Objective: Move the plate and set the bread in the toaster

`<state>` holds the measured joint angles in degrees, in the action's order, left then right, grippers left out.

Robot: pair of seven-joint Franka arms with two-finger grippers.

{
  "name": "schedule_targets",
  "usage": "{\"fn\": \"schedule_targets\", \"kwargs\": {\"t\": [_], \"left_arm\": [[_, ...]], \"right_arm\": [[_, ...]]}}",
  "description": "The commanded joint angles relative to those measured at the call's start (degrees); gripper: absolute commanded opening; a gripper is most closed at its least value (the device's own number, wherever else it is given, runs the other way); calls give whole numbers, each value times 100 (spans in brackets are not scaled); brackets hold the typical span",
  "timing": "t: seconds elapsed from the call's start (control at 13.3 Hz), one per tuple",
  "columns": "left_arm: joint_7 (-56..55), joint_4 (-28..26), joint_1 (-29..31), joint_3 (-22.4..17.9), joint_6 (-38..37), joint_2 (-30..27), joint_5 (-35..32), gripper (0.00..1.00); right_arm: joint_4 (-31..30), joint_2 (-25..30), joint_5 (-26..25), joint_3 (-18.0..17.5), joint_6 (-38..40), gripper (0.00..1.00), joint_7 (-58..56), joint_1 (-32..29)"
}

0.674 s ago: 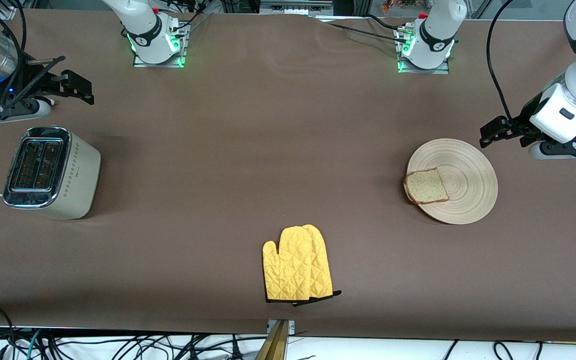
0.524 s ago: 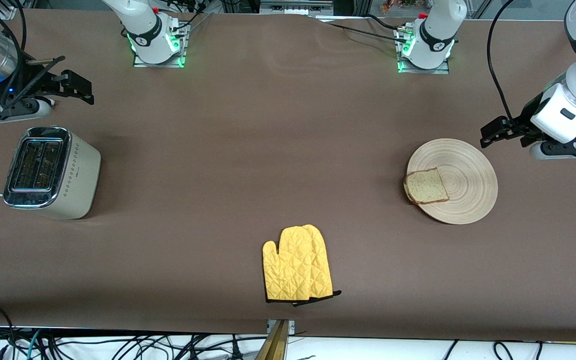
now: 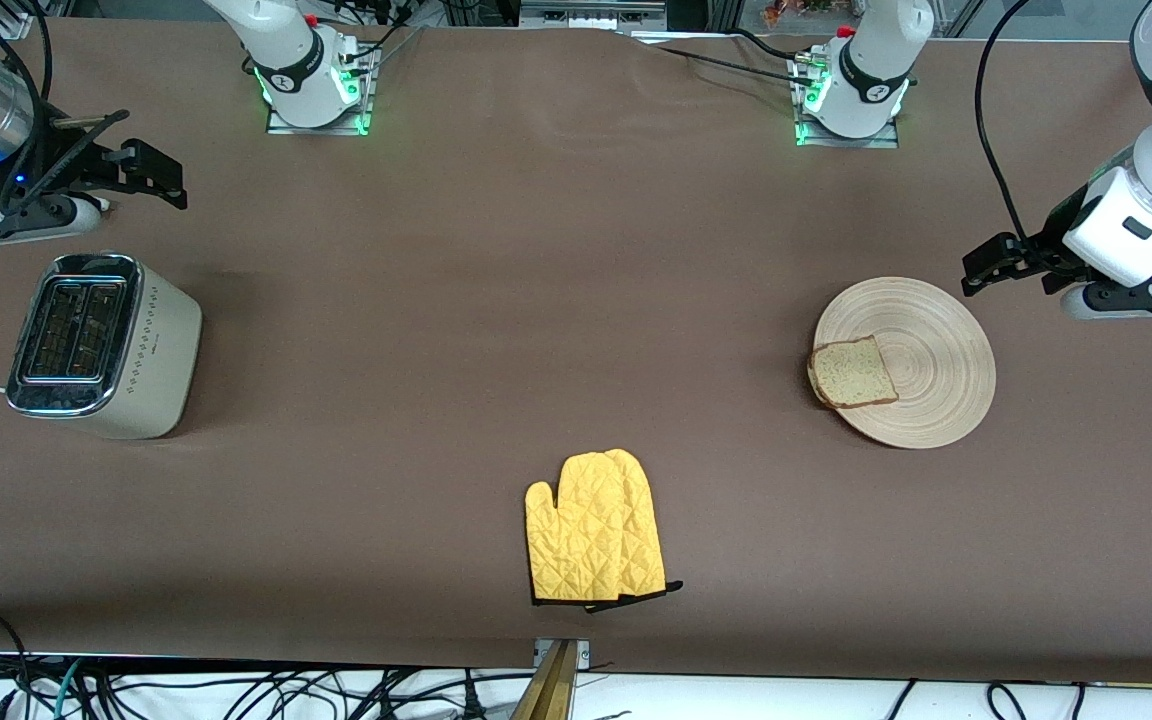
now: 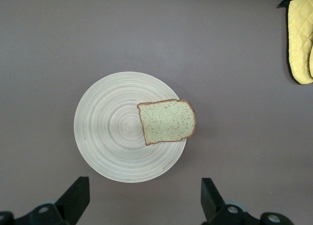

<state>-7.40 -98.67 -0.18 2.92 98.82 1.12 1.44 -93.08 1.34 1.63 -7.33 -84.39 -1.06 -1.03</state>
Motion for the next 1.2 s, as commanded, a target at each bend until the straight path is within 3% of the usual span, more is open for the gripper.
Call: {"fn": "schedule_targets", "kwargs": {"t": [0.0,1.12], "left_arm": [[160,67,27,-19,-100,-33,-12,100],[195,67,18,25,-91,-24,-20,100]], "right_arm": [[70,24,22,21,-33,100,-88,7],[-17,60,145,3,-51,100,-61,7]]}}
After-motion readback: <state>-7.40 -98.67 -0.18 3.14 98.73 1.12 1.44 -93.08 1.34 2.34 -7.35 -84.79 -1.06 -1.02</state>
